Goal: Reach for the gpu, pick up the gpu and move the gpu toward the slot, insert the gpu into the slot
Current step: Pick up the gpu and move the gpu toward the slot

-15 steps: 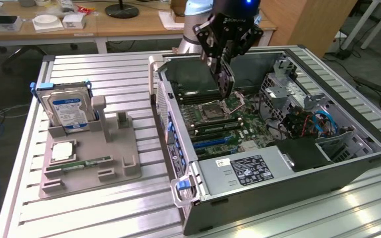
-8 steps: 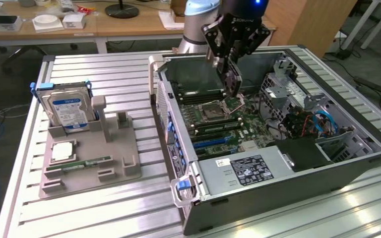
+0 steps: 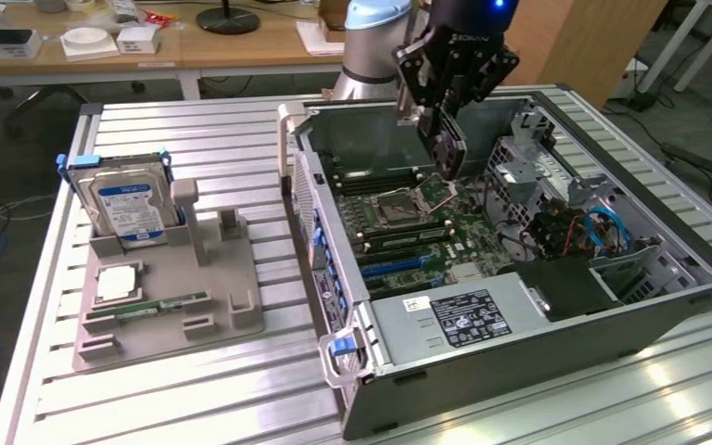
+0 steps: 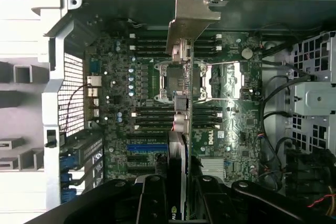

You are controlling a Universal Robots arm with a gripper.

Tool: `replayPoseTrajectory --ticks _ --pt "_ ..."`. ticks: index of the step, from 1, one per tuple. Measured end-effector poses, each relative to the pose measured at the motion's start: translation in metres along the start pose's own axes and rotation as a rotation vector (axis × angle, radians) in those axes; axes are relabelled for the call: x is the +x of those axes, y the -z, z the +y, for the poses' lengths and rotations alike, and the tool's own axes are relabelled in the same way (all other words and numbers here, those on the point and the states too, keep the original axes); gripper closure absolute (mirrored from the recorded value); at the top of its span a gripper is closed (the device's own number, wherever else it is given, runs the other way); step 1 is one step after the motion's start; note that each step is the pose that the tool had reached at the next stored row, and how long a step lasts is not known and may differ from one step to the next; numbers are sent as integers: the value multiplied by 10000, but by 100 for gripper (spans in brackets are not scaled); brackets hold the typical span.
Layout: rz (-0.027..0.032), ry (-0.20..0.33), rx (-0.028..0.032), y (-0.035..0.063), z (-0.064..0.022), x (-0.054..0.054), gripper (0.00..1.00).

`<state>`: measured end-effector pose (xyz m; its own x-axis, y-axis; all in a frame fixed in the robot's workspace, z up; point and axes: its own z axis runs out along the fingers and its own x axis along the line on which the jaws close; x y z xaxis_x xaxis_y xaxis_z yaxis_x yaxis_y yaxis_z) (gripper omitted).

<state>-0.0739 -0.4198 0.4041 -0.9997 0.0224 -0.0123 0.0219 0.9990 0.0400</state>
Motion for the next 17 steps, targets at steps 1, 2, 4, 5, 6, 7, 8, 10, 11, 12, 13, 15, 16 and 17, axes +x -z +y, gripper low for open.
replayPoseTrajectory --ticks 1,2,4,5,6,7,8,10,11,12,13,15,16,17 --pt "-1 1 -1 -1 0 -22 74" --pt "0 0 -1 -1 1 -42 74" --pt "-1 -1 -1 -2 2 -84 74" --pt "-1 -1 -1 -3 3 -105 74" --pt "0 0 -1 -3 4 -128 74" --pt "-1 0 -1 -4 4 -151 74" --pt "-1 1 -1 -4 5 -174 74" --pt "0 -1 0 -6 6 -223 74" --pt "-1 -1 -1 -6 7 -248 74" --pt "0 0 -1 -7 7 -273 74" --pt "0 1 -2 -8 8 -293 74" --pt "0 0 -3 -10 8 -324 74" --pt "0 0 -2 -10 9 -339 74" --pt "-1 -1 -2 -12 9 -355 74"
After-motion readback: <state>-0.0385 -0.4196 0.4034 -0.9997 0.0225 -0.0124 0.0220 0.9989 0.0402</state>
